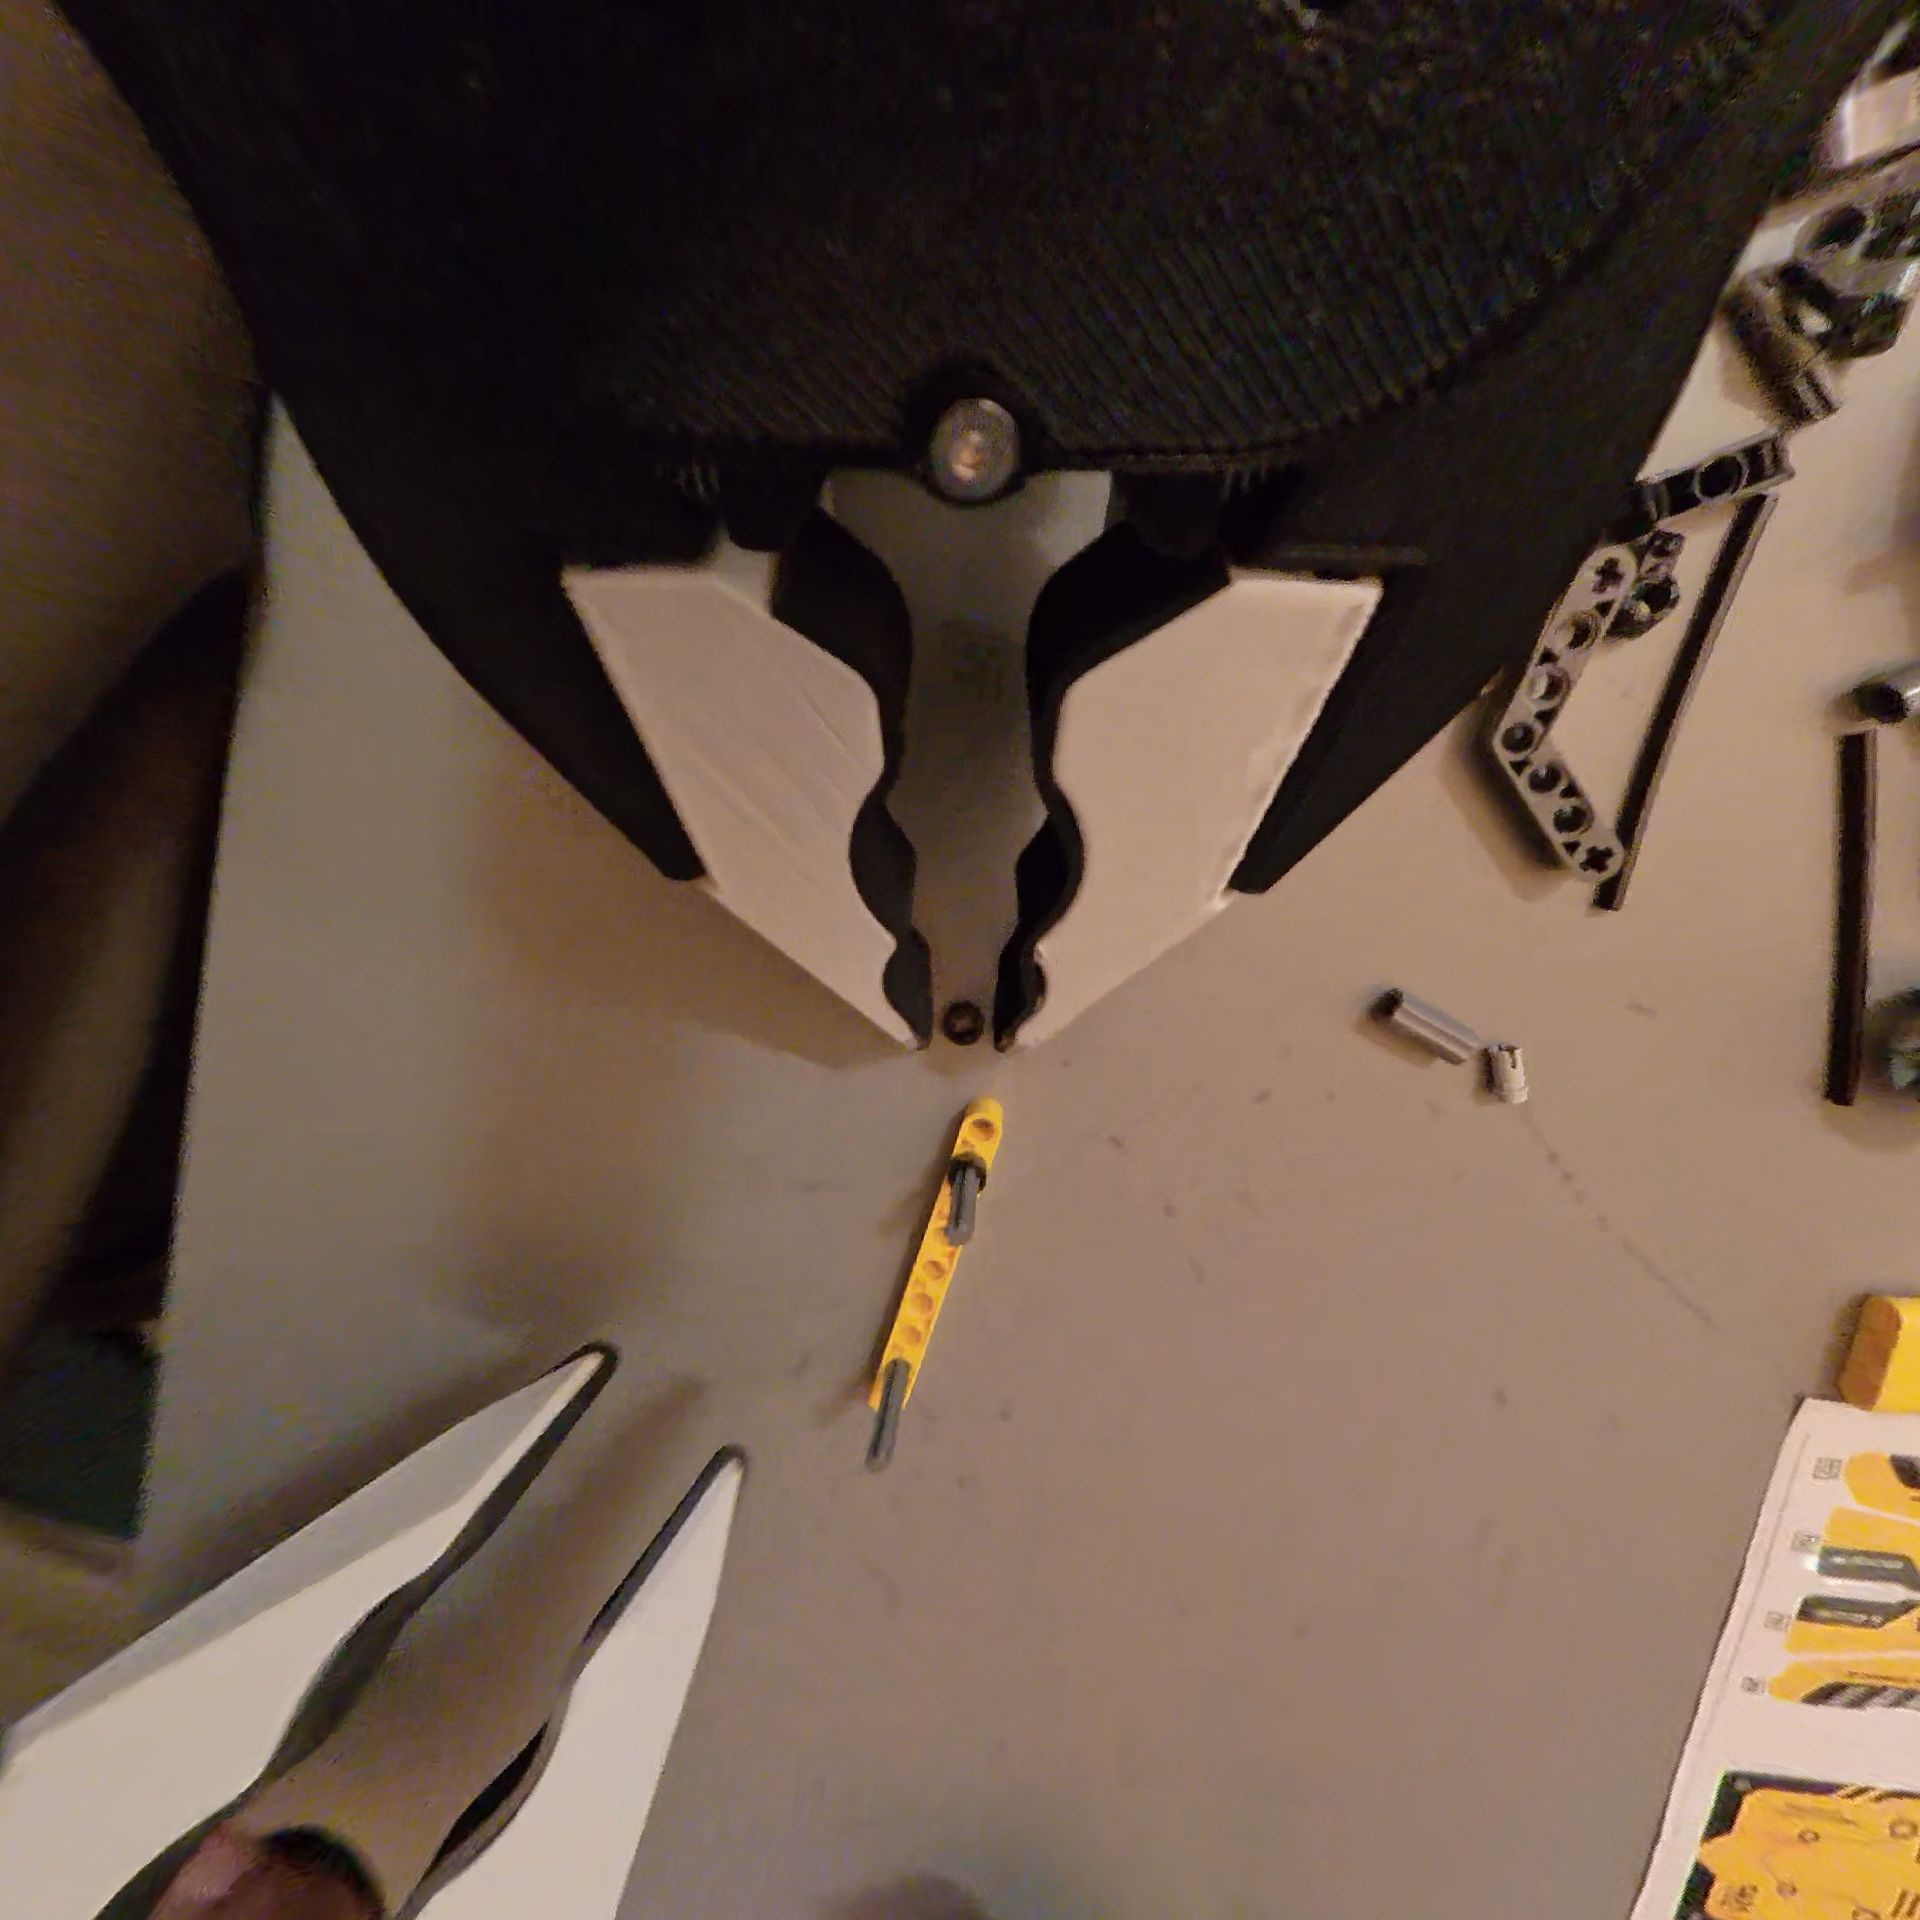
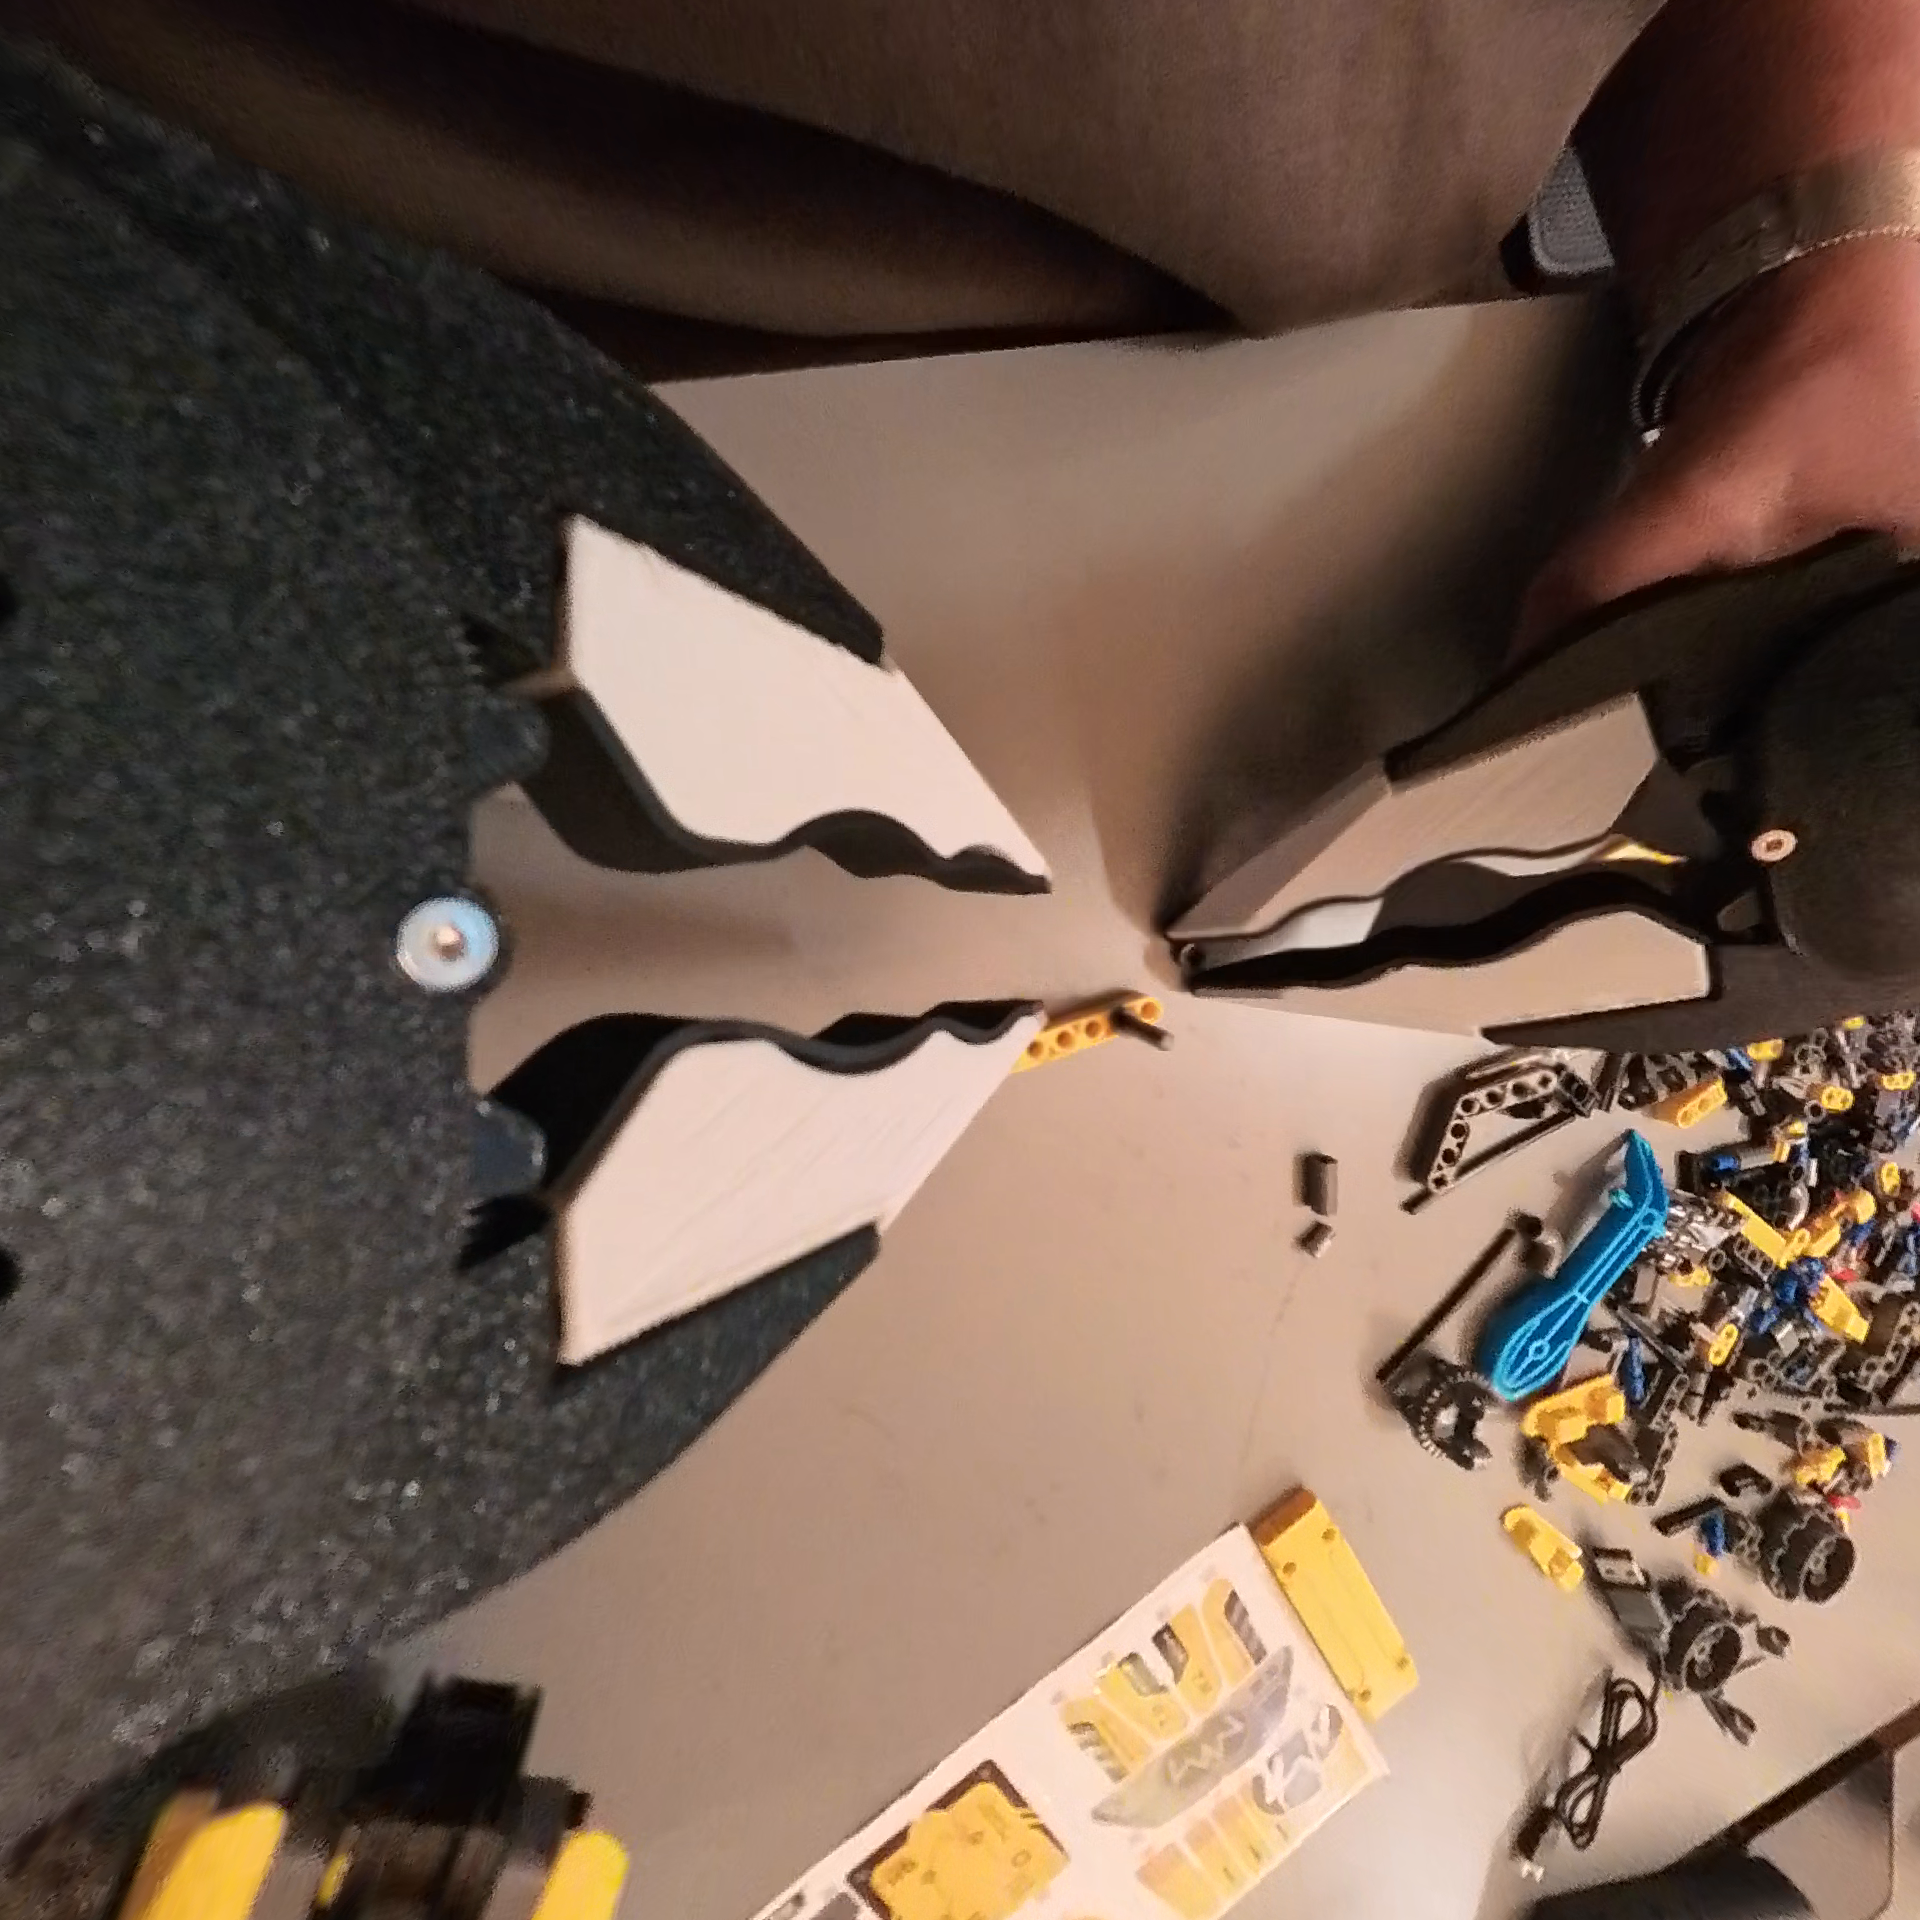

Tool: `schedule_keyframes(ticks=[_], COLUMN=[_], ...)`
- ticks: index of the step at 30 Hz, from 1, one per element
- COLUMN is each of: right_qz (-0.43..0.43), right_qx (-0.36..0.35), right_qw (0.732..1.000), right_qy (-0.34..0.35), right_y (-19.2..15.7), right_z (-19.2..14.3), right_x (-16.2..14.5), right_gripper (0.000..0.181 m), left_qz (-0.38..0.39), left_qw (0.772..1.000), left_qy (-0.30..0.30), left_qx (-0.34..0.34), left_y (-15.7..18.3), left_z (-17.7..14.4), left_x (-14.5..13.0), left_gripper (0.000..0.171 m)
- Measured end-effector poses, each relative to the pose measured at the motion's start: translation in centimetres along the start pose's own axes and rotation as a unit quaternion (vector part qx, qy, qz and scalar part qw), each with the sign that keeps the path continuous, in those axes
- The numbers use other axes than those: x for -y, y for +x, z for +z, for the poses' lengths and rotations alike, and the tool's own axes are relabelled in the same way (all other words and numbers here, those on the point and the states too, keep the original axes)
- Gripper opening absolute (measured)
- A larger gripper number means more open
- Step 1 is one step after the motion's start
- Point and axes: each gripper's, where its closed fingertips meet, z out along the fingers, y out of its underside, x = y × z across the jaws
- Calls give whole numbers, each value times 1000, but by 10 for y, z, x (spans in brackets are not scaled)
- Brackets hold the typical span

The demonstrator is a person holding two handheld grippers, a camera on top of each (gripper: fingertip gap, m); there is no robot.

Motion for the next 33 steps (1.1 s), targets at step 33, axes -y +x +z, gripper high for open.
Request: schedule_keyframes(ticks=[33], right_qz=[87], right_qx=[-26], right_qw=[995], right_qy=[34], right_y=[24], right_z=[-6], right_x=[-48], right_gripper=[23], left_qz=[13], left_qw=[996], left_qy=[46], left_qx=[75], left_y=[13], left_z=[28], left_x=[72], left_gripper=[6])
